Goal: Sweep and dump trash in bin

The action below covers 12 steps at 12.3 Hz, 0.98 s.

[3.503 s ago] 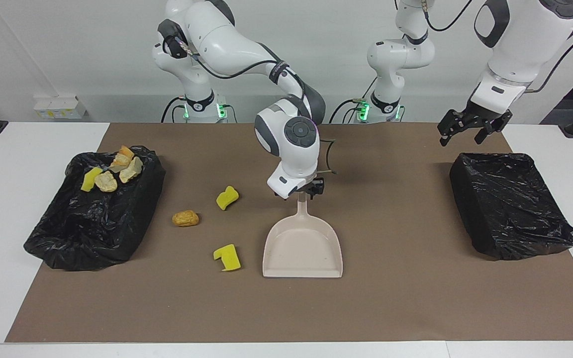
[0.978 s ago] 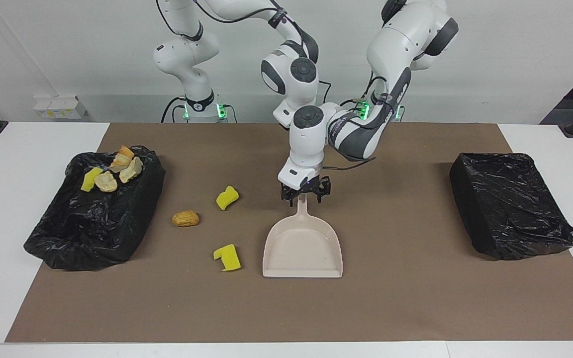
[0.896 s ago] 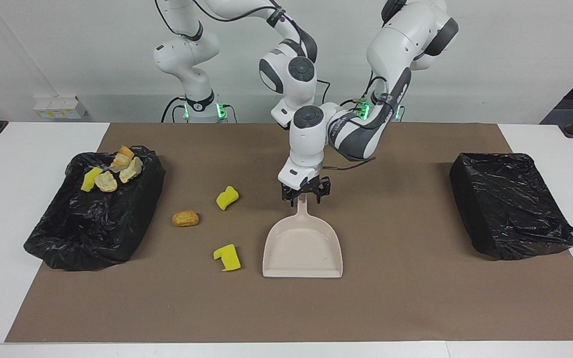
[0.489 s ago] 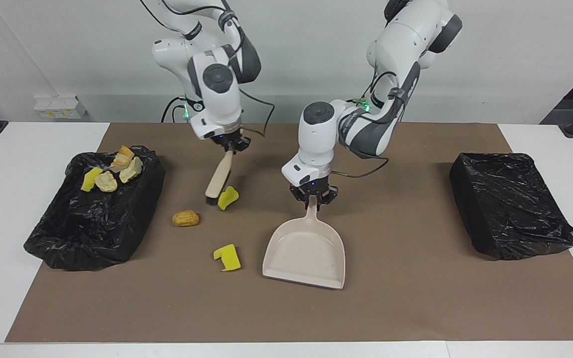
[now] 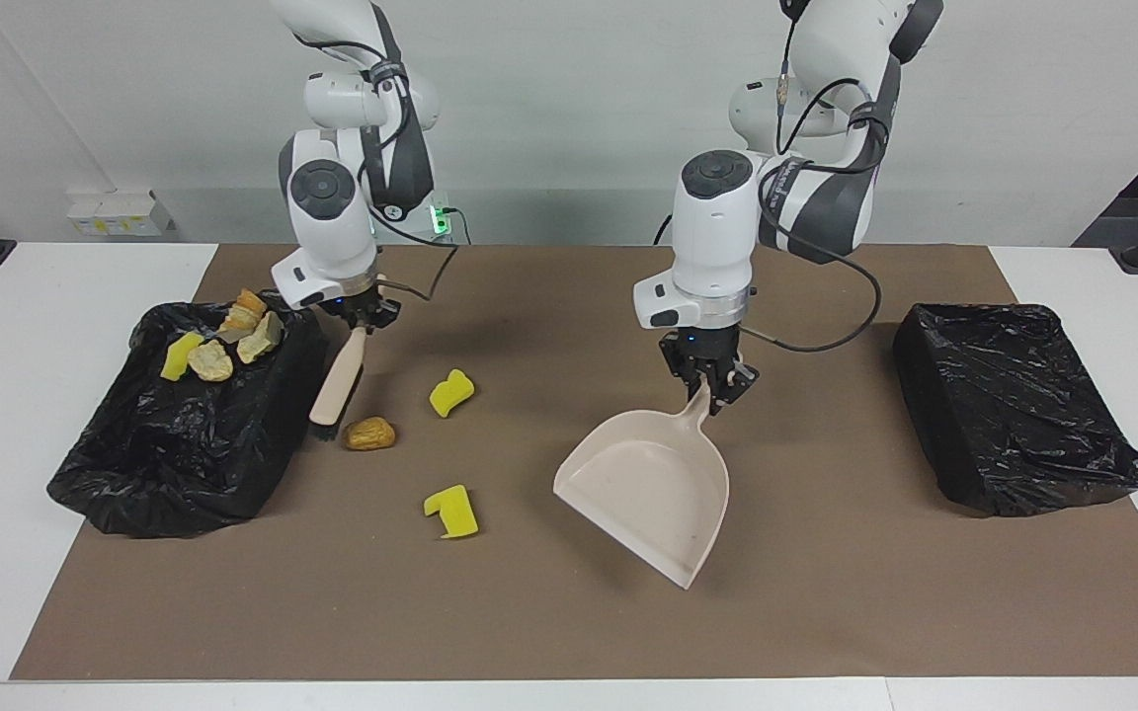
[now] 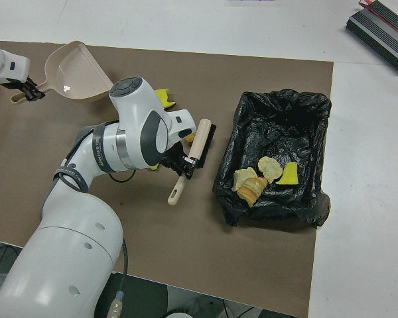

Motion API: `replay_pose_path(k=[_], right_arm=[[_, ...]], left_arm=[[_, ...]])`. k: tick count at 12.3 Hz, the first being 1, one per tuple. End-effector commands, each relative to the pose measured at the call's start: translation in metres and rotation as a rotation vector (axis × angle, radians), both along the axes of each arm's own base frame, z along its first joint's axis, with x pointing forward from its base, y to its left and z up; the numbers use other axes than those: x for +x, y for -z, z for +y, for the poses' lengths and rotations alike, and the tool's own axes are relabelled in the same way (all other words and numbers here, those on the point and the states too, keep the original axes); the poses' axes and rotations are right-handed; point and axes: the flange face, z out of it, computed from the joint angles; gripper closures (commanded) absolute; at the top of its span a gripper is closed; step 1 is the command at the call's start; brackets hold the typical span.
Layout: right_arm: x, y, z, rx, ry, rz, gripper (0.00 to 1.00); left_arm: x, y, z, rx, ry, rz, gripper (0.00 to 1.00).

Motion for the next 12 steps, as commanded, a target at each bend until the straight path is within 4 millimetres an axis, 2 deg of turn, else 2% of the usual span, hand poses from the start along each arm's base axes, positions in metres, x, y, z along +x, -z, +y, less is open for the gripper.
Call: replay_pose_path(k=[1, 2, 4, 5, 6, 8, 12], right_arm=[[0.009, 0.026, -0.014, 0.010, -0.105, 0.016, 1.00], [0.012, 0.032, -0.016, 0.012, -0.119, 0.025, 1.00], [0.012, 0.033, -0.004, 0.012, -0.154, 0.030, 1.00], [0.010, 0.038, 0.015, 0.030, -0.201, 0.048, 1.00], [0.007, 0.039, 0.046, 0.039, -0.244, 0.053, 1.00], [0.006, 0.044, 0.067, 0.091, -0.252, 0.060, 1.00], [0.023, 0.048, 0.164, 0.197, -0.330, 0.070, 1.00]], left_arm=[[-0.012, 0.000, 0.014, 0.022, 0.221, 0.097, 1.00], [-0.025, 0.011, 0.021, 0.036, 0.299, 0.146, 1.00], [-0.057, 0.028, 0.030, 0.072, 0.430, 0.170, 1.00], [-0.064, 0.034, 0.031, 0.075, 0.481, 0.147, 1.00], [-0.075, 0.040, 0.034, 0.092, 0.504, 0.151, 1.00], [-0.091, 0.060, 0.035, 0.110, 0.527, 0.180, 1.00], [-0.091, 0.063, 0.033, 0.096, 0.516, 0.160, 1.00]])
